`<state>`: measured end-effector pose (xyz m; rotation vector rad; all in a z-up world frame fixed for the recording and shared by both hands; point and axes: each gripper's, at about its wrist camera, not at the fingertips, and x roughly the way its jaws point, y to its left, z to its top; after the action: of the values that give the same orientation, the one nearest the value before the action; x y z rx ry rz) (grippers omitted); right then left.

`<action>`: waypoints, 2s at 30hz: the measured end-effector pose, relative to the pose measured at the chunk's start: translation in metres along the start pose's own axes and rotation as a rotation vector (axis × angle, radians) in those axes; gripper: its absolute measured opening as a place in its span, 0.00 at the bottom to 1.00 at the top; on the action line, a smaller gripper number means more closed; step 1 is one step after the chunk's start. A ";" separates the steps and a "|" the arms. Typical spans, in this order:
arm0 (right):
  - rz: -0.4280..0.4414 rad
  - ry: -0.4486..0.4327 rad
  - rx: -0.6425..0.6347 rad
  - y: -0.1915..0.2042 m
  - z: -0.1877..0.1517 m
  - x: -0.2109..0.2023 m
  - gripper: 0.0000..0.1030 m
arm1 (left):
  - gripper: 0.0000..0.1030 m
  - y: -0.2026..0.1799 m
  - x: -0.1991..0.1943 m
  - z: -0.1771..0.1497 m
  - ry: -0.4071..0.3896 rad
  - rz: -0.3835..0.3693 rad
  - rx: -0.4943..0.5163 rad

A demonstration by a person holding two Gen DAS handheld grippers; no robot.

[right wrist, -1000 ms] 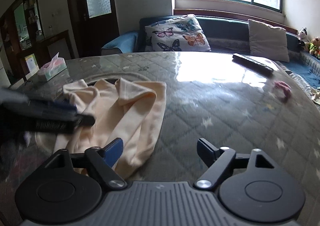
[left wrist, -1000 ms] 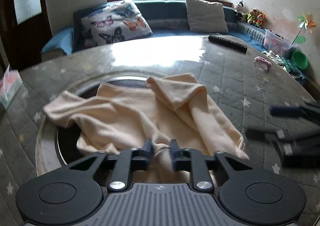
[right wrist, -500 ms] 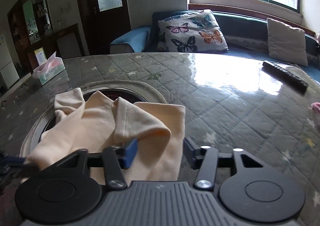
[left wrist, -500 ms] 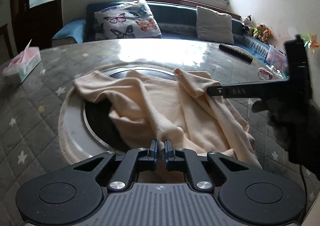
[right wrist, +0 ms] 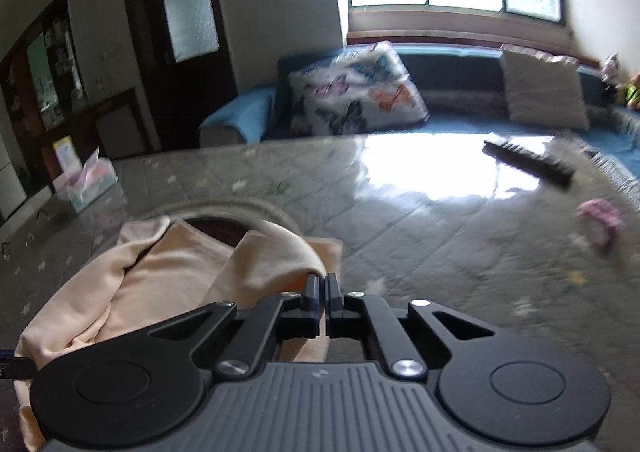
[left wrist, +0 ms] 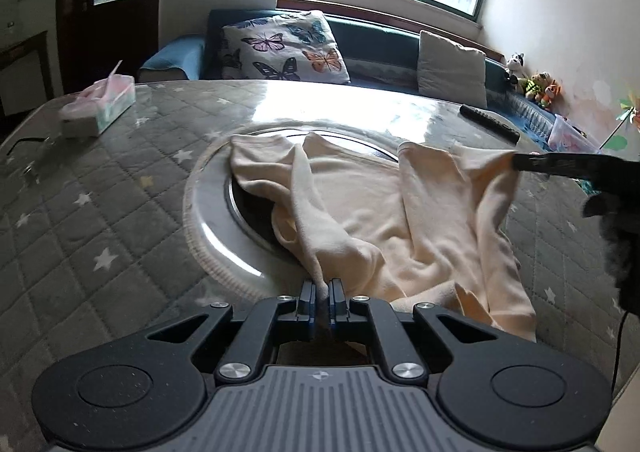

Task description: Fold clothes

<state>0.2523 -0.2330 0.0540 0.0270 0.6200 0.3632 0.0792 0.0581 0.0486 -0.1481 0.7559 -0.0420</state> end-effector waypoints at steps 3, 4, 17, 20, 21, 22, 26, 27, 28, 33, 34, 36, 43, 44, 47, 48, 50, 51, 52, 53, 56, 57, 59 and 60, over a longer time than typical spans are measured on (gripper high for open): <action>-0.046 -0.037 -0.009 -0.004 -0.004 -0.029 0.02 | 0.06 0.004 -0.009 -0.010 -0.003 0.004 -0.003; -0.059 -0.047 -0.015 -0.006 -0.006 -0.038 0.02 | 0.06 0.005 -0.012 -0.013 -0.001 0.006 -0.006; -0.290 0.045 0.109 -0.068 -0.085 -0.125 0.03 | 0.06 0.010 -0.033 -0.056 0.075 -0.046 0.017; -0.335 0.100 0.140 -0.081 -0.104 -0.125 0.14 | 0.07 0.010 -0.035 -0.059 0.080 -0.047 0.037; -0.340 0.101 0.142 -0.083 -0.106 -0.125 0.17 | 0.10 0.011 -0.035 -0.058 0.081 -0.049 0.041; -0.347 0.096 0.136 -0.083 -0.105 -0.126 0.17 | 0.10 0.012 -0.035 -0.057 0.078 -0.047 0.044; -0.351 0.063 0.113 -0.083 -0.097 -0.124 0.44 | 0.22 0.014 -0.040 -0.054 0.059 -0.036 0.058; -0.347 0.062 0.102 -0.081 -0.095 -0.120 0.44 | 0.33 0.015 -0.042 -0.054 0.052 -0.029 0.059; -0.344 0.062 0.093 -0.080 -0.094 -0.117 0.44 | 0.41 0.016 -0.044 -0.053 0.043 -0.019 0.060; -0.377 0.109 0.082 -0.085 -0.098 -0.094 0.48 | 0.43 0.020 -0.045 -0.044 0.020 0.026 0.062; -0.385 0.118 0.087 -0.088 -0.099 -0.091 0.49 | 0.43 0.021 -0.044 -0.042 0.017 0.035 0.062; -0.387 0.123 0.096 -0.094 -0.099 -0.087 0.55 | 0.43 0.021 -0.040 -0.034 0.006 0.051 0.061; -0.349 0.100 0.070 -0.084 -0.095 -0.086 0.60 | 0.43 0.010 -0.013 0.007 -0.051 0.075 0.113; -0.346 0.100 0.066 -0.082 -0.095 -0.084 0.62 | 0.43 0.008 -0.007 0.014 -0.052 0.082 0.116; -0.334 0.105 0.070 -0.080 -0.097 -0.080 0.63 | 0.43 0.003 0.016 0.035 -0.055 0.096 0.135; -0.331 0.110 0.071 -0.079 -0.097 -0.079 0.65 | 0.43 0.001 0.025 0.042 -0.055 0.098 0.147; -0.328 0.119 0.071 -0.078 -0.099 -0.076 0.66 | 0.42 -0.004 0.043 0.052 -0.043 0.109 0.181; -0.329 0.119 0.069 -0.078 -0.100 -0.076 0.68 | 0.42 -0.006 0.053 0.056 -0.032 0.116 0.195; -0.330 0.118 0.069 -0.078 -0.099 -0.076 0.69 | 0.41 -0.006 0.063 0.060 -0.016 0.120 0.202; -0.330 0.118 0.072 -0.078 -0.099 -0.076 0.69 | 0.39 -0.005 0.072 0.062 0.000 0.122 0.207; -0.331 0.119 0.084 -0.081 -0.100 -0.076 0.74 | 0.15 0.005 0.094 0.064 0.040 0.147 0.188; -0.331 0.118 0.086 -0.081 -0.101 -0.076 0.75 | 0.07 0.011 0.096 0.063 0.045 0.155 0.167; -0.330 0.114 0.089 -0.082 -0.102 -0.076 0.75 | 0.04 0.024 0.089 0.060 0.030 0.154 0.116; -0.329 0.113 0.089 -0.083 -0.102 -0.077 0.75 | 0.04 0.029 0.082 0.058 0.014 0.157 0.095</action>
<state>0.1629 -0.3449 0.0028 -0.0104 0.7391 0.0179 0.1781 0.0865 0.0306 0.0019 0.7764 0.0702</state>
